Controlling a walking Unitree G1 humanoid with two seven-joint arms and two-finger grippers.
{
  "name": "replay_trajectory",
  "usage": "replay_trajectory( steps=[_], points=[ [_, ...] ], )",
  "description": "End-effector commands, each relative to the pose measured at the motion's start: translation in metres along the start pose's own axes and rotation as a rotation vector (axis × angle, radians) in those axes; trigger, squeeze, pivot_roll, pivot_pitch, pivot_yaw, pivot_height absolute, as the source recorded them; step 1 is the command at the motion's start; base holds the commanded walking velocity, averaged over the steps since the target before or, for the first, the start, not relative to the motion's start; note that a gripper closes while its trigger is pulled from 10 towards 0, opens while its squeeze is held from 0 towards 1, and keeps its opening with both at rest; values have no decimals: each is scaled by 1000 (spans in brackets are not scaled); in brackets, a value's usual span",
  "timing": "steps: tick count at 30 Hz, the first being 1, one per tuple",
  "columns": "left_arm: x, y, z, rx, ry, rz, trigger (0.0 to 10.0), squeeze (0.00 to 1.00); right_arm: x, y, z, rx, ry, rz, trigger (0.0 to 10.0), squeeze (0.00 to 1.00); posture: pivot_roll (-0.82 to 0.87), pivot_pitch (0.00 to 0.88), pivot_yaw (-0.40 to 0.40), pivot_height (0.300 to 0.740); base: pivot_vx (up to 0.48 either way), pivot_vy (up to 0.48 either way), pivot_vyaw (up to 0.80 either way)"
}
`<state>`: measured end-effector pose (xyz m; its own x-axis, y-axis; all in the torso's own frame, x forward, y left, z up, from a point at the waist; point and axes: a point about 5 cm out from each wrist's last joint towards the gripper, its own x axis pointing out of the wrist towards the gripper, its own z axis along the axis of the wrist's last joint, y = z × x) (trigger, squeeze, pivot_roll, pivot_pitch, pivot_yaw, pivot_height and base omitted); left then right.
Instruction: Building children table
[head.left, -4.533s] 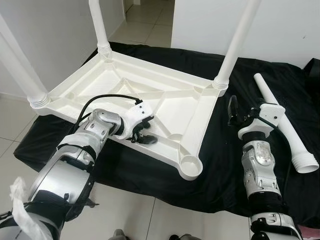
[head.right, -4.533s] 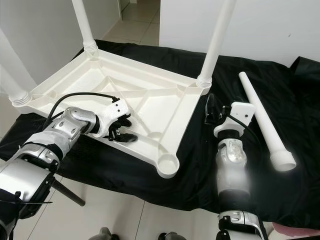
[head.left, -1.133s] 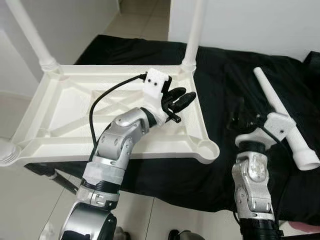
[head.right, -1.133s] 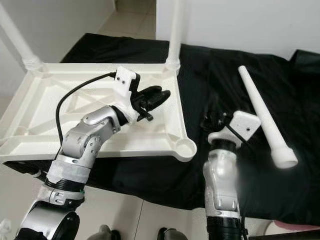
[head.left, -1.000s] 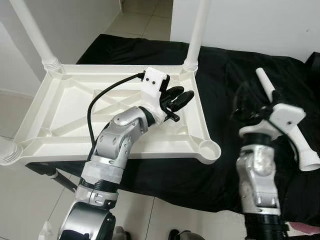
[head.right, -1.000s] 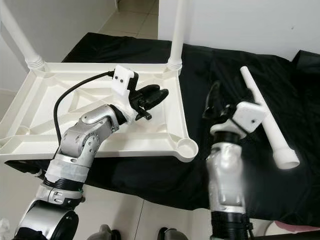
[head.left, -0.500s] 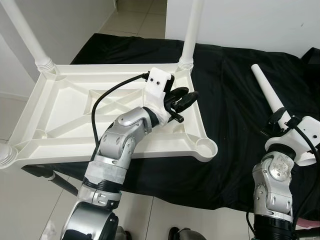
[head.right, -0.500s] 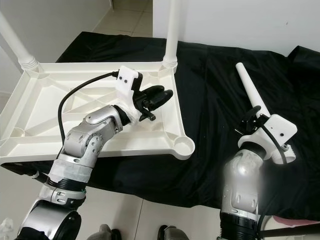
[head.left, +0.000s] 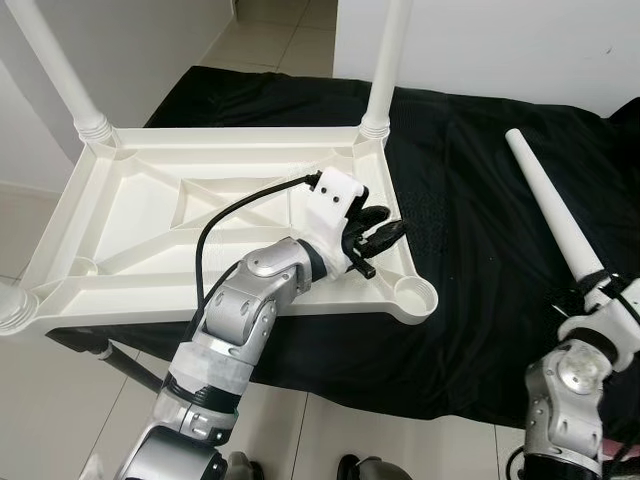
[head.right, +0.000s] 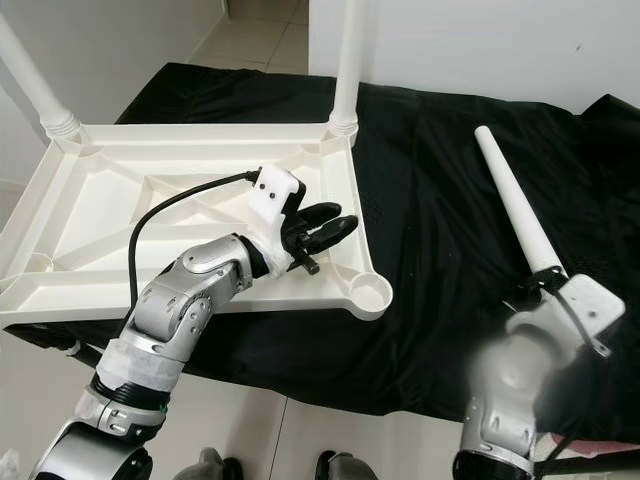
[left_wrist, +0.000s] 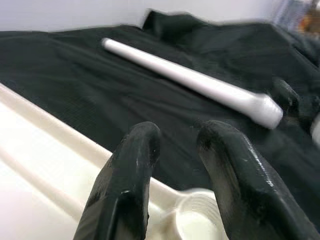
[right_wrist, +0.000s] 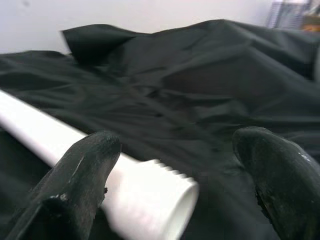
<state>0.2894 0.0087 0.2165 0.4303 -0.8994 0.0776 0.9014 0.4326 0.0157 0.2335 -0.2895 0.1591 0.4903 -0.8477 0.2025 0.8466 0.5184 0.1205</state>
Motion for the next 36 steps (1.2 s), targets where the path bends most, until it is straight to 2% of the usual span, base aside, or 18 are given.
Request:
replay_trajectory(
  steps=[1, 6, 14, 18, 24, 26, 33, 35, 36],
  points=[
    [0, -13, -5, 17, 26, -159, 10000, 0, 0, -5, -5, -36, 18, -30, 10000, 0, -48, 141, -2, 740, 0, 0, 0],
    [3, -21, -10, 31, 47, -187, 10000, 0, 3, -11, -6, -60, 5, -54, 10000, 0, -60, 138, -1, 740, 0, 0, 0],
    [6, -21, -10, 23, 41, -176, 10000, 0, 6, -16, -9, -42, 10, -49, 10000, 0, -70, 138, 6, 740, 0, 0, 0],
    [8, -22, -8, 19, 33, -170, 10000, 0, 19, -13, -13, 63, 53, 46, 10000, 0, -70, 137, 4, 740, 0, 0, 0],
    [9, -23, -7, 21, 31, -165, 10000, 0, 22, -7, -16, 101, 90, 98, 10000, 0, -69, 136, 2, 740, 0, 0, 0],
    [10, -23, -6, 19, 23, -159, 10000, 0, 15, 5, -21, 121, 135, 186, 10000, 0, -67, 136, -2, 740, 0, 0, 0],
    [10, -23, -5, 18, 17, -152, 10000, 0, 1, 16, -24, 145, 164, 270, 10000, 0, -65, 136, -5, 740, 0, 0, 0],
    [11, -22, -3, 16, 10, -143, 10000, 0, -19, 28, -28, 178, 211, 337, 10000, 0, -64, 137, -7, 740, 0, 0, 0],
    [11, -22, -3, 16, 10, -143, 10000, 0, -19, 28, -28, 178, 211, 337, 10000, 0, -64, 137, -7, 740, 0, 0, 0]
  ],
)
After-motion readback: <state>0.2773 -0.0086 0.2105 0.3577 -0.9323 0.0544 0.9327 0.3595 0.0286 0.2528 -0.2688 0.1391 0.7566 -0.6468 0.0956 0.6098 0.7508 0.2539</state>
